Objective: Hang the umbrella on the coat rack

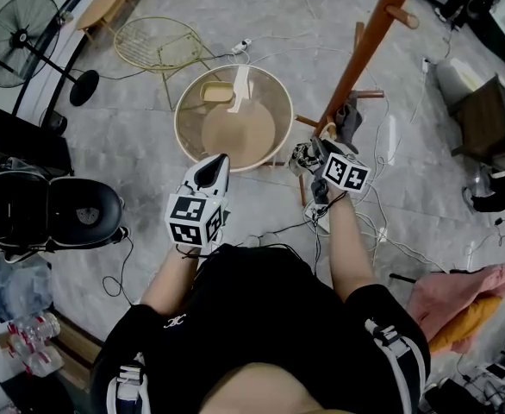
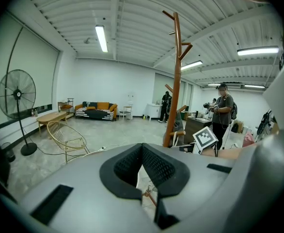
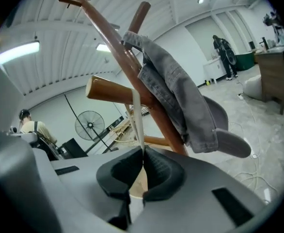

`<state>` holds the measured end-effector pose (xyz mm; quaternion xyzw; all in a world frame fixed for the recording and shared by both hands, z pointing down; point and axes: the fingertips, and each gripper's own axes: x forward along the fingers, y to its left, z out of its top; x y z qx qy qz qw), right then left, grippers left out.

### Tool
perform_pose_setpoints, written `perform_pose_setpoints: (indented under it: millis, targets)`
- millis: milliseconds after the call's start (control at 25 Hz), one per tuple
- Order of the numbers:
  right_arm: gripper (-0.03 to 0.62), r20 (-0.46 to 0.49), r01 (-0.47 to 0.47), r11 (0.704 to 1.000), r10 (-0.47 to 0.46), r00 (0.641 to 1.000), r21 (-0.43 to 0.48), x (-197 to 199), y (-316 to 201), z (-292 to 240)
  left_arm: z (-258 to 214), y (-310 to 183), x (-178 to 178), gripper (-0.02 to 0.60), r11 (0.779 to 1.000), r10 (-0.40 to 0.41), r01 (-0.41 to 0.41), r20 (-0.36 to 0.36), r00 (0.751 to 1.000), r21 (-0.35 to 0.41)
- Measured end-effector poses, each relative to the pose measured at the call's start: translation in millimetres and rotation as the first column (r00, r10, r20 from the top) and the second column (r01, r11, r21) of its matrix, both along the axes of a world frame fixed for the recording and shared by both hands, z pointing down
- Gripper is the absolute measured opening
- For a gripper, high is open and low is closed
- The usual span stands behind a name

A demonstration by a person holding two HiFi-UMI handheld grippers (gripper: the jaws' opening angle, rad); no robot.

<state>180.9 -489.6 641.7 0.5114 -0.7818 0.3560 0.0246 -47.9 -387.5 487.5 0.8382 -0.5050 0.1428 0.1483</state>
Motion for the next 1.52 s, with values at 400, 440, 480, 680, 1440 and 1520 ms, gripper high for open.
perform_pose_setpoints:
  millis: [400,440,480,680,1440,1520]
  targets:
    - [0.051,-0.397,-0.138,0.984,0.172,0.902,0.114,33,6,-6,-7,2,23,0.017,0.997,0.067,-0.067,-0.001,0.998,0.032]
    - [0.051,-0.426,-0.14,0.979,0.191,0.884,0.149,35,11,-15,-8,4,25,0.017,0.996,0.078,-0.078,-0.004,0.997,0.034]
    - [0.051,-0.449,-0.142,0.972,0.212,0.868,0.185,37,17,-26,-8,5,28,0.017,0.996,0.088,-0.087,-0.01,0.996,0.036]
    - [0.049,-0.47,-0.196,0.918,0.349,0.81,0.344,58,68,-90,-23,10,43,0.017,0.986,0.138,-0.133,-0.044,0.99,0.104]
    - [0.014,-0.288,-0.191,0.819,0.394,0.873,0.54,23,201,-221,-49,49,111,0.017,0.929,0.34,-0.317,-0.101,0.935,0.191]
    - [0.014,-0.29,-0.194,0.816,0.4,0.87,0.544,25,204,-223,-50,53,110,0.018,0.928,0.341,-0.318,-0.102,0.934,0.193]
